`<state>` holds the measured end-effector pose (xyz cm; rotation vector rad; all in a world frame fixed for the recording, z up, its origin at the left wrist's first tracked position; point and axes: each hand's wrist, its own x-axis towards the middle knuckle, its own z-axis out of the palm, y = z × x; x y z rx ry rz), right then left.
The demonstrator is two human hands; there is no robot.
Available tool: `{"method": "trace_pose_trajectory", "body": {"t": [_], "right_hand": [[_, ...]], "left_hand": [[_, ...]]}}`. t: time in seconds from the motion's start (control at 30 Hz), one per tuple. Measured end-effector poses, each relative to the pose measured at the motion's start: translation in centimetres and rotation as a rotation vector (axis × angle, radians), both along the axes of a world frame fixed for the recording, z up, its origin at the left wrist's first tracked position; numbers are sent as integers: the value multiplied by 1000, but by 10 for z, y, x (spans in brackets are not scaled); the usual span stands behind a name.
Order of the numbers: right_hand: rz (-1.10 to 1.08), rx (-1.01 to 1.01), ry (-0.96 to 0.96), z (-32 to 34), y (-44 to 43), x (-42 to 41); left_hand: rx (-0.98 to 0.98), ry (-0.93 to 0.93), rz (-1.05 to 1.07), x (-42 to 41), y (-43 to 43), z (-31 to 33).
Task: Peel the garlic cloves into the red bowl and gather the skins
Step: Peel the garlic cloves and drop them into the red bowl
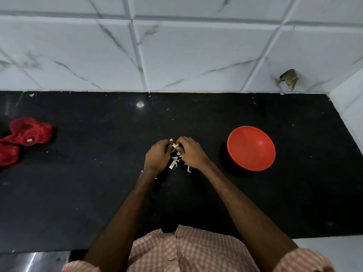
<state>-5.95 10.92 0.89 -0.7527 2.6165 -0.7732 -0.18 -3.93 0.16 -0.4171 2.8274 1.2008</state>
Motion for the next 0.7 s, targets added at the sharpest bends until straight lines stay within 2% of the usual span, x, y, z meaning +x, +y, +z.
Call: {"method": "trace_pose_trajectory", "body": {"t": [0.2, 0.33, 0.43, 0.6, 0.7], "right_hand": [[-57, -61, -26, 3, 11, -2], [-78, -116, -139, 4, 9, -1], [-80, -198, -197, 5, 8, -1], [-84, -313, -251, 13, 11, -3], [-84, -331, -300, 15, 16, -7]], "left_hand": [[-35, -14, -50, 2, 3, 5], [-46, -61, -89, 4, 5, 10], [59, -48, -68, 6, 4, 9], [307, 76, -64, 9, 4, 18], [363, 103, -101, 8, 3, 20]]}}
